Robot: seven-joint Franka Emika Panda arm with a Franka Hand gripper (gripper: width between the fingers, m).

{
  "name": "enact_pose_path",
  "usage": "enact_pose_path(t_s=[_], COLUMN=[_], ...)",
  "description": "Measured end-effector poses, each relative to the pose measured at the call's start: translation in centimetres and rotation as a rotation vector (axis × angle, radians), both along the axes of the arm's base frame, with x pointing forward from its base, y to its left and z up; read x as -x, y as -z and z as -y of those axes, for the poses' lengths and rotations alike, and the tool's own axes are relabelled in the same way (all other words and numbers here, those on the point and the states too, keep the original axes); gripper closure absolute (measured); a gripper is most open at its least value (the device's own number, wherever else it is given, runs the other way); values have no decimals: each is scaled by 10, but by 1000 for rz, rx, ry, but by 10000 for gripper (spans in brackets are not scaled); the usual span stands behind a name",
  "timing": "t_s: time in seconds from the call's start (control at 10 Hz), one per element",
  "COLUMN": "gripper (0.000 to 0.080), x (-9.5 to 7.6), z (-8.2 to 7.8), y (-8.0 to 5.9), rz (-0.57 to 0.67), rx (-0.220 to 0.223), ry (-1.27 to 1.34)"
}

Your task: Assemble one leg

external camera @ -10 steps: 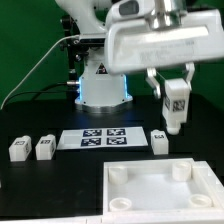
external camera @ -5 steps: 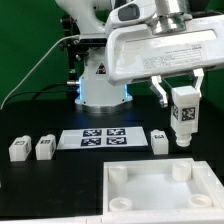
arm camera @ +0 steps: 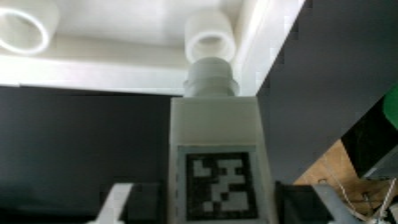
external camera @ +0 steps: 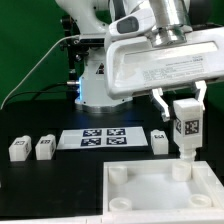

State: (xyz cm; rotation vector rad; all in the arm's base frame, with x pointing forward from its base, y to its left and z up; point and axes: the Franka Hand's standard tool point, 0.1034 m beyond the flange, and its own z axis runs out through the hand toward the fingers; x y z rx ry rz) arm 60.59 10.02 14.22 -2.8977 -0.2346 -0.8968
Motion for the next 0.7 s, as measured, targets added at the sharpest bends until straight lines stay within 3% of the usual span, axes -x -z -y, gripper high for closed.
enact_pose_path(t_s=[0.2, 0.7], gripper=[508, 508], x=[-13, -7], z=[5, -16], y=[15, 46], rz=[-4, -56], rx=[-9, -30], ry=[14, 22])
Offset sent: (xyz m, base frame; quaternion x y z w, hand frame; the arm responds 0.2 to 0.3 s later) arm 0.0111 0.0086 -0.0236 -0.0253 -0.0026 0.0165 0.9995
